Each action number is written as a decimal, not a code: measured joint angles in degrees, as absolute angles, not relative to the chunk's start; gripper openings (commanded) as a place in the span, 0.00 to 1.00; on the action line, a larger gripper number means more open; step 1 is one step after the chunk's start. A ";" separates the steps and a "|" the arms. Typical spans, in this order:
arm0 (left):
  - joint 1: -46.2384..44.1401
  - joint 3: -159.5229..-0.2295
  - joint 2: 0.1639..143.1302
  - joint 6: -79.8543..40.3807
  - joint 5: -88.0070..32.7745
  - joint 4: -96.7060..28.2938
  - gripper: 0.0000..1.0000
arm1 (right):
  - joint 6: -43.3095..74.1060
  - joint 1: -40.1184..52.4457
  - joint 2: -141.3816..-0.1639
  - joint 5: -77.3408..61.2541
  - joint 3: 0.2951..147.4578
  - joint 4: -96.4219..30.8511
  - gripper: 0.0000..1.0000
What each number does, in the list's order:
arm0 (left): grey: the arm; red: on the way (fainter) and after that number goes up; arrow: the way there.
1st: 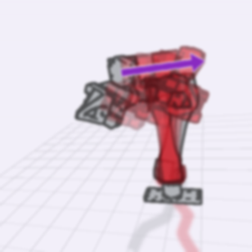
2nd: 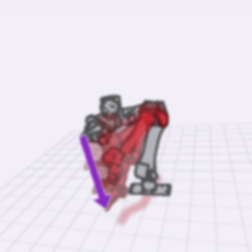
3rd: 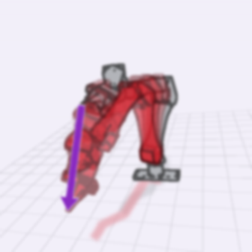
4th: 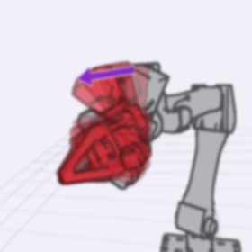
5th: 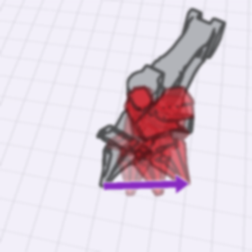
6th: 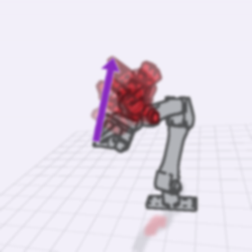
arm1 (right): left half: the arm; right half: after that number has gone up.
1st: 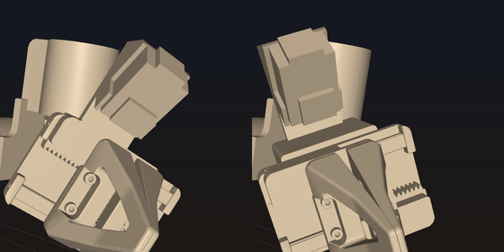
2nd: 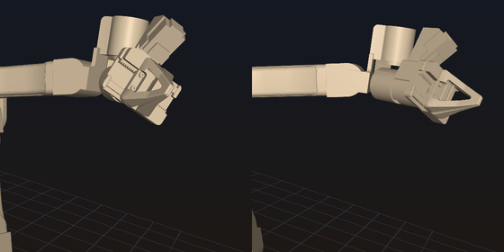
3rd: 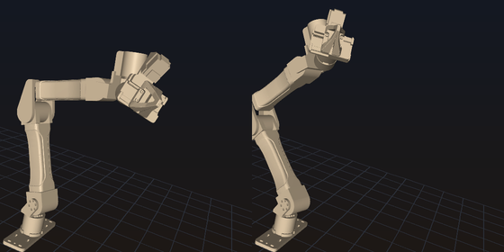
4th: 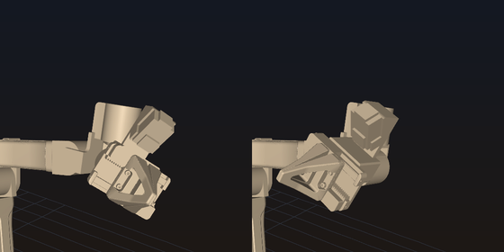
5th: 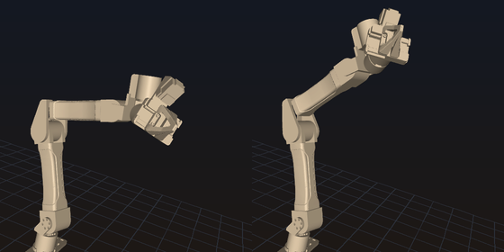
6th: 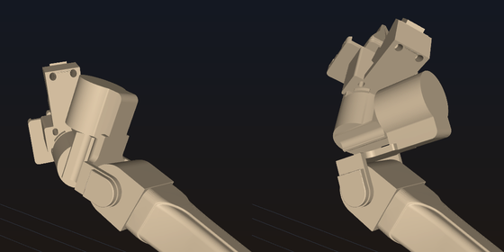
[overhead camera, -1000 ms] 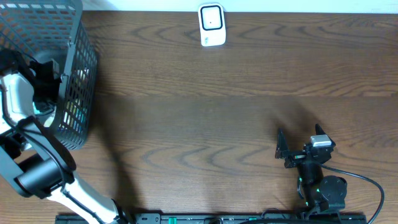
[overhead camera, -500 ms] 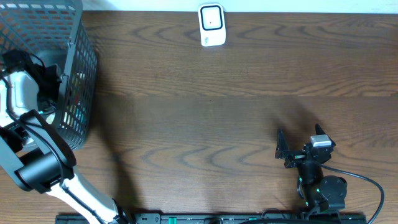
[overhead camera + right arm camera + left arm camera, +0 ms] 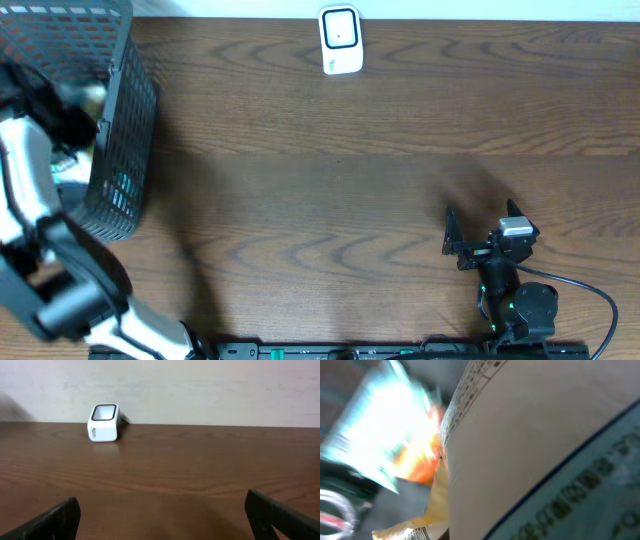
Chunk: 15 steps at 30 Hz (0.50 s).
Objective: Scan the item barcode
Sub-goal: 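Lift the bag out and carry it toward the white scanner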
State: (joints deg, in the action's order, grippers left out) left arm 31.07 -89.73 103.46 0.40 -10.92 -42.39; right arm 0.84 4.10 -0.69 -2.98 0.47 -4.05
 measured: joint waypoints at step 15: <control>31.07 -90.35 76.75 -16.21 -15.29 -27.11 0.07 | 0.84 4.10 -0.69 -2.98 0.47 -4.05 0.99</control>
